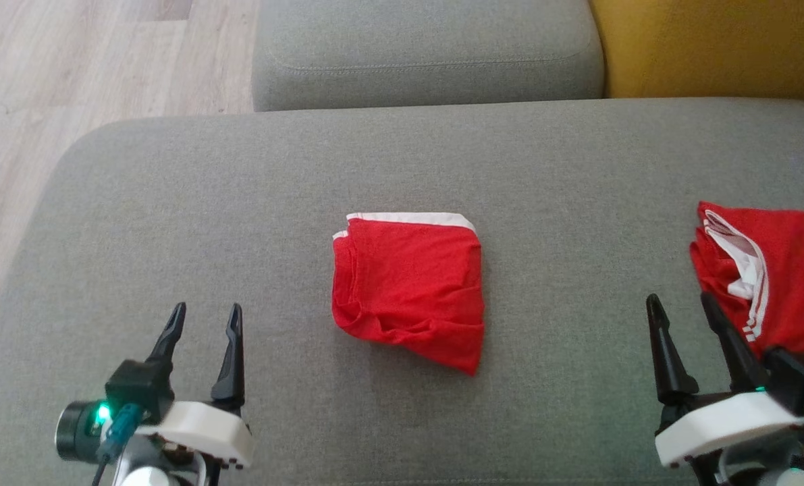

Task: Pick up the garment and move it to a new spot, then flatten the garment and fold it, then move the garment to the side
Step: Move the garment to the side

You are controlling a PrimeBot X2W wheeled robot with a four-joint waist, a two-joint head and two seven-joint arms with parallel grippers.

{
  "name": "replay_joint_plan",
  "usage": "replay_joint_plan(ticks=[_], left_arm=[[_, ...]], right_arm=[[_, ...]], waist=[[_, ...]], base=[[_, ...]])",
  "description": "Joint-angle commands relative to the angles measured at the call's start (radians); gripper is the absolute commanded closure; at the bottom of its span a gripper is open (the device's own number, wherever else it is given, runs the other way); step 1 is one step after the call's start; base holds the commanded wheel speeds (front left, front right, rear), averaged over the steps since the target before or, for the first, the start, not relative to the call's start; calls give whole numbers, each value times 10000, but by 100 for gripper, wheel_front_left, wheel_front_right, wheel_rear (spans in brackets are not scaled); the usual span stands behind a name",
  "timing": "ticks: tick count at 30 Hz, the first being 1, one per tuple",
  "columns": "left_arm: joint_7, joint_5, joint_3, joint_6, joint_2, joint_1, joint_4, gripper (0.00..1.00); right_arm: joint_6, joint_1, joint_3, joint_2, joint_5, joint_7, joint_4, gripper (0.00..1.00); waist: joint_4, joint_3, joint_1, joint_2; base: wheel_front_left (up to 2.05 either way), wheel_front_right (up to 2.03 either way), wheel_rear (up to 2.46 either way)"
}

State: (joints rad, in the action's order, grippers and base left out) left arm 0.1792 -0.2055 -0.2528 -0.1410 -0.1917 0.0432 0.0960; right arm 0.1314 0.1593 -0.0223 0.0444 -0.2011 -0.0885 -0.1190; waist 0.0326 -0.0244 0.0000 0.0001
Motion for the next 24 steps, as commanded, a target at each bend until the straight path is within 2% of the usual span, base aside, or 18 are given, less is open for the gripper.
replay_joint_plan(ticks=[1, 6, 11, 24], left_arm=[[141, -77, 327, -66, -230, -410, -320, 0], [199, -36, 273, -85, -214, -627, -381, 0], [367, -11, 164, -110, -33, -1045, -456, 0], [772, 169, -256, 183, 394, -2169, -249, 0]], right_arm=[[-7, -159, 166, 59, -31, -40, -406, 0], [-7, -359, 237, 59, 155, -215, -118, 0], [-7, -1076, 598, 59, 138, -220, 984, 0], [-7, -4191, 1859, 59, -973, 167, 5726, 0]], waist=[[27, 35, 0, -1], [161, 209, 0, -1], [613, 591, 0, -1], [2112, 1459, 0, -1]], base=[[0, 0, 0], [0, 0, 0], [0, 0, 0], [0, 0, 0]])
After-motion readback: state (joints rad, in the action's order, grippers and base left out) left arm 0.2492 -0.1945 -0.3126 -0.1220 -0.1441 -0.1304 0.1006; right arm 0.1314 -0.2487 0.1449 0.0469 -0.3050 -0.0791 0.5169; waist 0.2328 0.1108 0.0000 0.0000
